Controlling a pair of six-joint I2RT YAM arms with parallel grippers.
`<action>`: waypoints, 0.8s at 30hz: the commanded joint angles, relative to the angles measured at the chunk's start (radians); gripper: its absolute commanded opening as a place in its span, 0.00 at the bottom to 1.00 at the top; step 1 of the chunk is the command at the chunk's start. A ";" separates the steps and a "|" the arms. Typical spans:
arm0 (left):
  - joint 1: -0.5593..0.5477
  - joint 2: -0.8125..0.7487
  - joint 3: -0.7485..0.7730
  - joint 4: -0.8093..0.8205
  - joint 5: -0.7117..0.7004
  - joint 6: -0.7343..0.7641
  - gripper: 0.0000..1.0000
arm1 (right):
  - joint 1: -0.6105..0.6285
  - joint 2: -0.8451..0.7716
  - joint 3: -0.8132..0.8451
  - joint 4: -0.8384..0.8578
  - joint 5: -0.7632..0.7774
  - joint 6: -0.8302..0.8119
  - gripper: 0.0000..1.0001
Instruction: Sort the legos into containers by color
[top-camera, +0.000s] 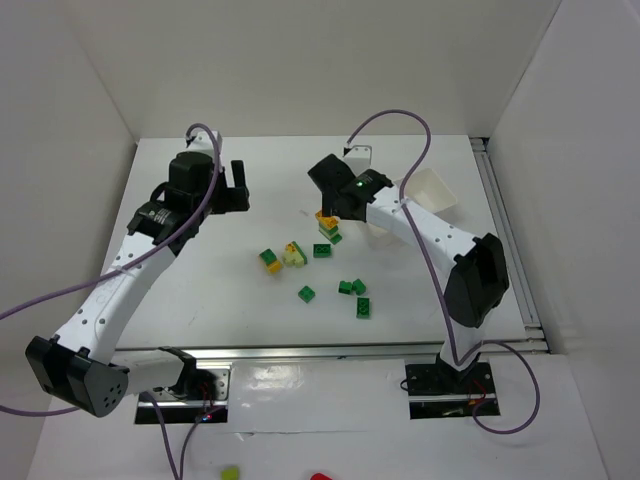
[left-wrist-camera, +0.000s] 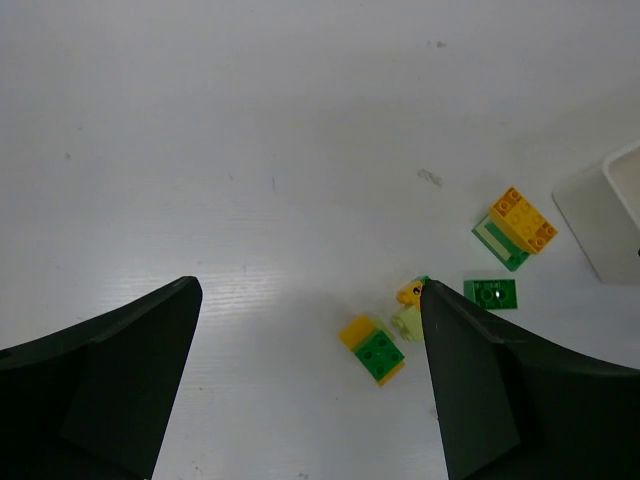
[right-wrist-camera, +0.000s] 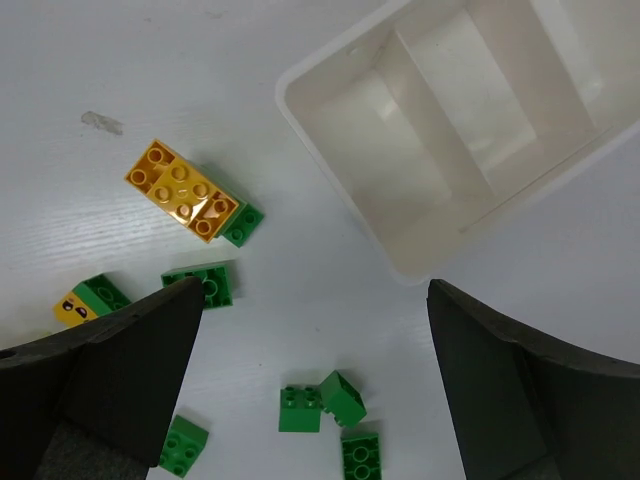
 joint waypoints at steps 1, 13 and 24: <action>0.002 -0.014 0.007 -0.014 0.080 -0.031 1.00 | 0.008 -0.068 -0.026 0.044 0.011 -0.018 1.00; 0.013 0.046 0.049 -0.032 0.128 -0.012 1.00 | 0.037 -0.182 -0.189 0.234 -0.124 -0.145 1.00; 0.063 0.015 -0.020 -0.051 0.206 -0.068 0.96 | 0.077 -0.098 -0.171 0.414 -0.353 -0.512 0.93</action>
